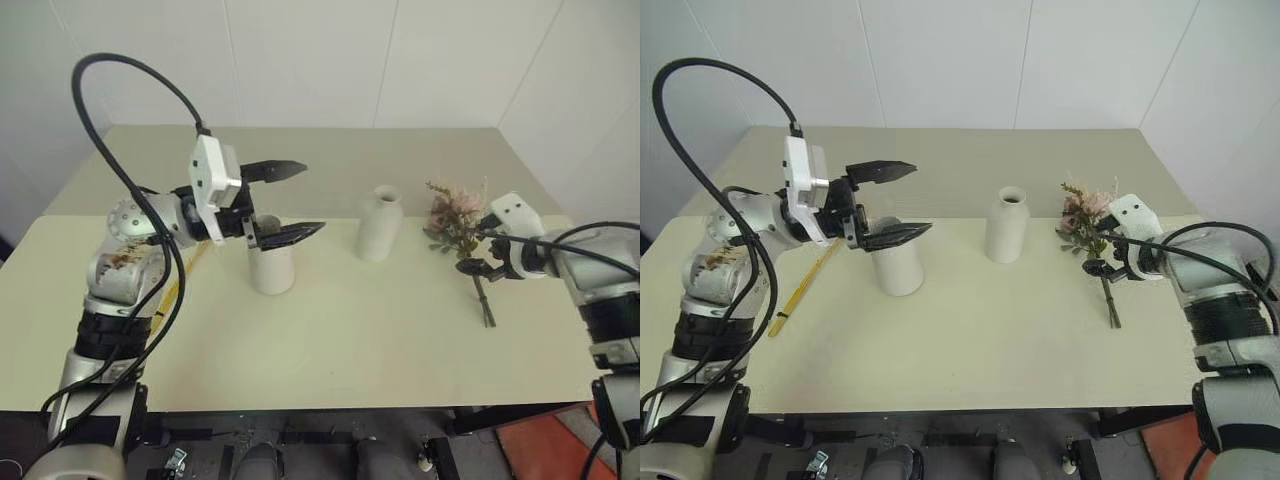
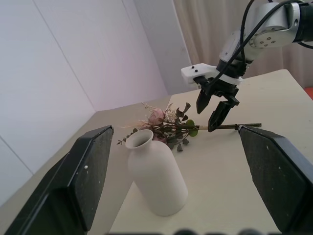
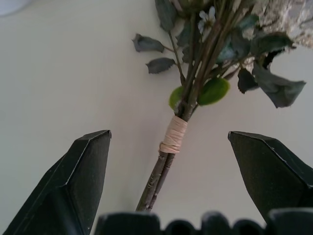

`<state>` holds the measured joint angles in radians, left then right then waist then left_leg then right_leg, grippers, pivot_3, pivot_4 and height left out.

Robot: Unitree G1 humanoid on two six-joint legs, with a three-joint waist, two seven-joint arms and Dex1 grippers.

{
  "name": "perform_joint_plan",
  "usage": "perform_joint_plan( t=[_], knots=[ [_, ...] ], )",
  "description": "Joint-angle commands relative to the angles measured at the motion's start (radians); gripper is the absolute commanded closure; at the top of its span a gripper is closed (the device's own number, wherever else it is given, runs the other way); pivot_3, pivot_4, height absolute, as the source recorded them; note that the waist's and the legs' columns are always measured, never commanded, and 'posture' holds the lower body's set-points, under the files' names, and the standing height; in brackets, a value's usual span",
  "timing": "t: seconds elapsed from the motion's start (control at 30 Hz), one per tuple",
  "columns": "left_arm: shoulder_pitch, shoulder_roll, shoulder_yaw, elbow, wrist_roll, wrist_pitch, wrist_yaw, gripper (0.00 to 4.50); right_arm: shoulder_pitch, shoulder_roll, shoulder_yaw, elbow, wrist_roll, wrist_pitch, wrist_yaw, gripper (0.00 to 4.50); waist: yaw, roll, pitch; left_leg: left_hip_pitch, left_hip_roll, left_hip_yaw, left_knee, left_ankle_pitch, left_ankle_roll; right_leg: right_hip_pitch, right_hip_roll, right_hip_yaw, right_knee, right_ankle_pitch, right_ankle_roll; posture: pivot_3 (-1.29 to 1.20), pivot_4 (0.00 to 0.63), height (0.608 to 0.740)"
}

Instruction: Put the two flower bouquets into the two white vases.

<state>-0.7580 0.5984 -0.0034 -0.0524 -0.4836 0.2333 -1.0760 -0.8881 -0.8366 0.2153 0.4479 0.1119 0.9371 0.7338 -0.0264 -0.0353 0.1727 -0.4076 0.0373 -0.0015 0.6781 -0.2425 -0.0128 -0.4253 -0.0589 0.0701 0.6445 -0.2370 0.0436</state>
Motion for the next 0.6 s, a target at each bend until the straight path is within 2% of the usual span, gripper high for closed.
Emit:
perform_joint_plan(
  t=[0.03,0.17,0.27,0.6],
  knots=[
    [-0.007,-0.005,0.012,-0.040,-0.005,-0.020,-0.006,0.03,-0.073,0.021,-0.020,0.108,-0.043,-0.037,-0.022,0.00,-0.001,0.000,0.000,0.000,0.000,0.000,0.000,0.000,0.000,0.000,0.000,0.000,0.000,0.000,0.000,0.00,0.150,0.740],
    [0.030,0.004,0.031,-0.061,-0.014,-0.011,-0.011,0.03,-0.116,0.053,-0.022,0.210,-0.055,-0.086,0.003,0.00,-0.003,0.000,0.000,0.001,0.000,0.000,0.000,0.000,0.000,0.001,0.000,0.000,0.000,0.000,0.000,0.00,0.150,0.740],
    [0.059,0.026,0.039,-0.077,-0.008,-0.007,-0.014,0.00,-0.145,0.072,-0.010,0.260,-0.079,-0.102,0.009,0.59,-0.008,0.000,0.000,0.001,0.000,0.000,0.000,0.000,0.000,0.001,0.000,0.000,0.000,0.000,0.000,0.00,0.150,0.740],
    [0.099,0.050,0.059,-0.091,-0.006,-0.005,-0.007,0.00,-0.228,0.118,-0.030,0.423,-0.112,-0.118,0.012,4.13,-0.016,0.000,0.000,0.001,0.000,0.000,0.000,0.000,0.000,0.001,0.000,0.000,0.001,0.000,0.000,0.00,0.150,0.740]
  ],
)
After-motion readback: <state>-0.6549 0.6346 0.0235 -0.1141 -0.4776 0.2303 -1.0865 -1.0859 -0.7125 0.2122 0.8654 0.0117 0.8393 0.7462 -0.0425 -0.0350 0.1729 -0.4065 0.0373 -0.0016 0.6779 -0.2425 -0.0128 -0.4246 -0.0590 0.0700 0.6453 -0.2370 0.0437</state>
